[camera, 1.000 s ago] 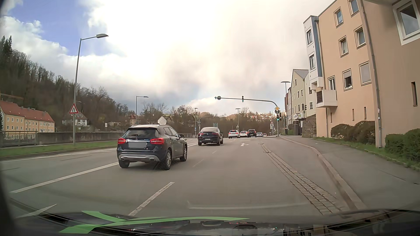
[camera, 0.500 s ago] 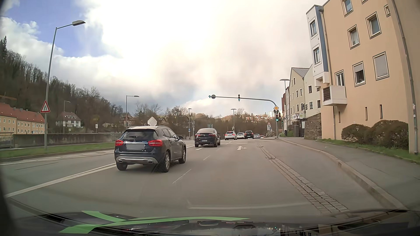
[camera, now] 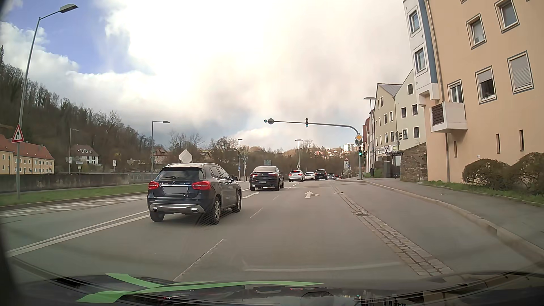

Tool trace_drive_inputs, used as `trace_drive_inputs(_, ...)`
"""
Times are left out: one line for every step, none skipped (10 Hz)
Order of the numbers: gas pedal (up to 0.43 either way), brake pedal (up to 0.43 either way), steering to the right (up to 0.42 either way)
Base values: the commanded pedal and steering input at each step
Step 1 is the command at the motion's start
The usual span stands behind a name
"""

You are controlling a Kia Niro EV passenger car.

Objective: Follow the waypoints while adhering to traffic rules and regulations

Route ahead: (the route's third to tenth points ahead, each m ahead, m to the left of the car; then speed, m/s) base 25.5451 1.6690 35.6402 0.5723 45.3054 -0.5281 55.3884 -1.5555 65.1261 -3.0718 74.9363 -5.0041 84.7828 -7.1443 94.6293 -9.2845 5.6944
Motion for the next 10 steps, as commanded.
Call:
trace_drive_inputs(0.047,0.000,0.013)
trace_drive_inputs(0.047,0.000,0.013)
trace_drive_inputs(0.047,0.000,0.013)
trace_drive_inputs(0.047,0.000,0.012)
trace_drive_inputs(0.039,0.000,0.015)
trace_drive_inputs(0.008,0.000,0.019)
trace_drive_inputs(0.000,0.000,0.027)
trace_drive_inputs(0.000,0.000,0.034)
trace_drive_inputs(0.000,0.000,0.038)
trace_drive_inputs(0.000,0.000,0.034)
